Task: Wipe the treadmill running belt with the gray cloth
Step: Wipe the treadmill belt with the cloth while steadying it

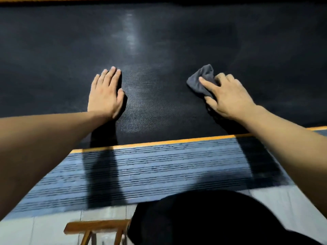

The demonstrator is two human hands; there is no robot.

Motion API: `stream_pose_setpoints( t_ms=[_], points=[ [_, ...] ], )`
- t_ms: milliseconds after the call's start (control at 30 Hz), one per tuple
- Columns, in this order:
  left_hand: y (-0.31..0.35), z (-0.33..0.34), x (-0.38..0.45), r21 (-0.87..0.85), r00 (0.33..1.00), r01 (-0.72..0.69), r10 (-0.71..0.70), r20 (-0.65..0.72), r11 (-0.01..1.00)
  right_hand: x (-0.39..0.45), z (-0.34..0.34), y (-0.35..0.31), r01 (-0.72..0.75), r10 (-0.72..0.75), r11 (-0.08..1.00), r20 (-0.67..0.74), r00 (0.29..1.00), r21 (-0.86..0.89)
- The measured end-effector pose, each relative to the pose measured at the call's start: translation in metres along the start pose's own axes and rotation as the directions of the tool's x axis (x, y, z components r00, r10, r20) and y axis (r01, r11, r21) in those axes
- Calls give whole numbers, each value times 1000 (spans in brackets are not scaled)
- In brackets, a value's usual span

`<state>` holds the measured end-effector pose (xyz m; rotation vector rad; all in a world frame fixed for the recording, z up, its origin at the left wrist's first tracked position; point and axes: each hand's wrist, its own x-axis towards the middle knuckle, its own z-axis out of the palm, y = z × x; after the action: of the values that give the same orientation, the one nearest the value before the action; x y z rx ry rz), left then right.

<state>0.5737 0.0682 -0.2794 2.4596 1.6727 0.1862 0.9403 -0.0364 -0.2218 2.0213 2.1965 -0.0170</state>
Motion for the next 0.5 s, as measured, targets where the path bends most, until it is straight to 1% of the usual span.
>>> stream_pose_setpoints(
  t_ms=[100, 200, 267, 333, 433, 500],
  points=[
    [2, 1, -2, 84, 1000, 7, -6, -8, 996, 2, 11, -2, -3, 5, 998, -42, 999, 61],
    [4, -2, -6, 199, 996, 69, -77, 35, 978, -1, 16, -6, -44, 59, 990, -107, 993, 136],
    [11, -3, -5, 246, 989, 111, -132, 70, 963, -5, 14, -8, -125, 141, 977, -86, 986, 173],
    [18, -6, -3, 225, 974, 125, -163, 159, 966, -17, 16, -17, -241, 257, 946, -45, 965, 217],
    [13, -8, -3, 200, 966, 86, -131, 222, 976, -27, 18, -39, -371, 389, 895, -27, 921, 247],
    [3, -12, -9, 188, 961, -12, -40, 273, 982, -24, 20, -63, -433, 446, 873, -10, 895, 226]
  ],
)
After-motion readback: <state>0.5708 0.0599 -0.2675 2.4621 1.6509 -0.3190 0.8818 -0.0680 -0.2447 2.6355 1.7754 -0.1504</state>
